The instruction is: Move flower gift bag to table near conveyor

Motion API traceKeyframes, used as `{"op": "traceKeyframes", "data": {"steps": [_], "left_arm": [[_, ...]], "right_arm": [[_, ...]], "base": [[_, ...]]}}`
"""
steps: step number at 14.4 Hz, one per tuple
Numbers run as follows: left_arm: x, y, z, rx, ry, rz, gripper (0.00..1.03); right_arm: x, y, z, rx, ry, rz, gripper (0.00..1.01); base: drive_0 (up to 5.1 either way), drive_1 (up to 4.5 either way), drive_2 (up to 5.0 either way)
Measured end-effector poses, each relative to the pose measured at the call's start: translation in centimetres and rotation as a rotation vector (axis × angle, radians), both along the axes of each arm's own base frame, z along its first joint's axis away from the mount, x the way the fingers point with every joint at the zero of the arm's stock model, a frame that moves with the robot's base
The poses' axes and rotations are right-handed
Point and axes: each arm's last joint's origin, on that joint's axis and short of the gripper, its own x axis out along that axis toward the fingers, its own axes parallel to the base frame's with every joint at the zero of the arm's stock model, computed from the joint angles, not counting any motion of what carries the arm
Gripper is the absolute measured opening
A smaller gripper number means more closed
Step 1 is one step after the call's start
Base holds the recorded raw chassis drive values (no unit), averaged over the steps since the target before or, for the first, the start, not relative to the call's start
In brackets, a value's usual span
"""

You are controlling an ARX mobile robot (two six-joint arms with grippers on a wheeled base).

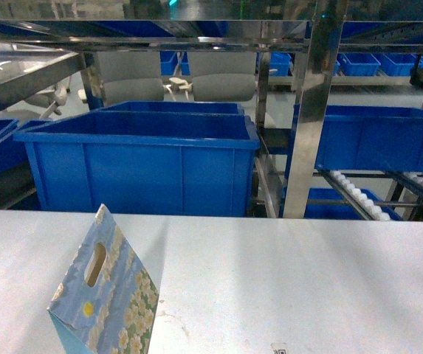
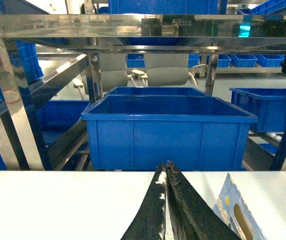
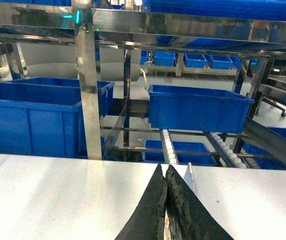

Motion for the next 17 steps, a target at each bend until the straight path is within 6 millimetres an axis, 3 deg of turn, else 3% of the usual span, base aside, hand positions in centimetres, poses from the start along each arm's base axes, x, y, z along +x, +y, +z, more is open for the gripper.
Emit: {"op": "traceKeyframes", "data": {"steps": [3,11,12,16,17], "left_arm": [[-0.5,0.0,-0.6,0.0,-0.014,-0.001,0.02],[-2.3,0.0,-1.3,0.0,0.034,-0.001,0.02],[-2.5,0.0,-0.6,0.0,-0.026,0.0,0.02],[-2.5,0.0,-1.0,0.0,-0.005,0.0,0.02],[-2.5,0.0,-1.0,0.0,-0.005,0.0,0.02]], "right_arm": [[0.0,0.0,-1.1,0.0,0.004,0.0,0.02],[-0.1,0.0,-1.0,0.0,-0.007,0.0,0.02],[-0.1,0.0,-1.0,0.0,-0.006,0.0,0.02],[-0.1,0.0,-1.0,0.0,-0.007,0.0,0.02],[-0.1,0.0,-1.0,0.0,-0.007,0.0,0.08]], "base": [[0.0,0.0,0.0],[0.0,0.0,0.0],[0.0,0.0,0.0],[0.0,0.0,0.0],[0.0,0.0,0.0]]}}
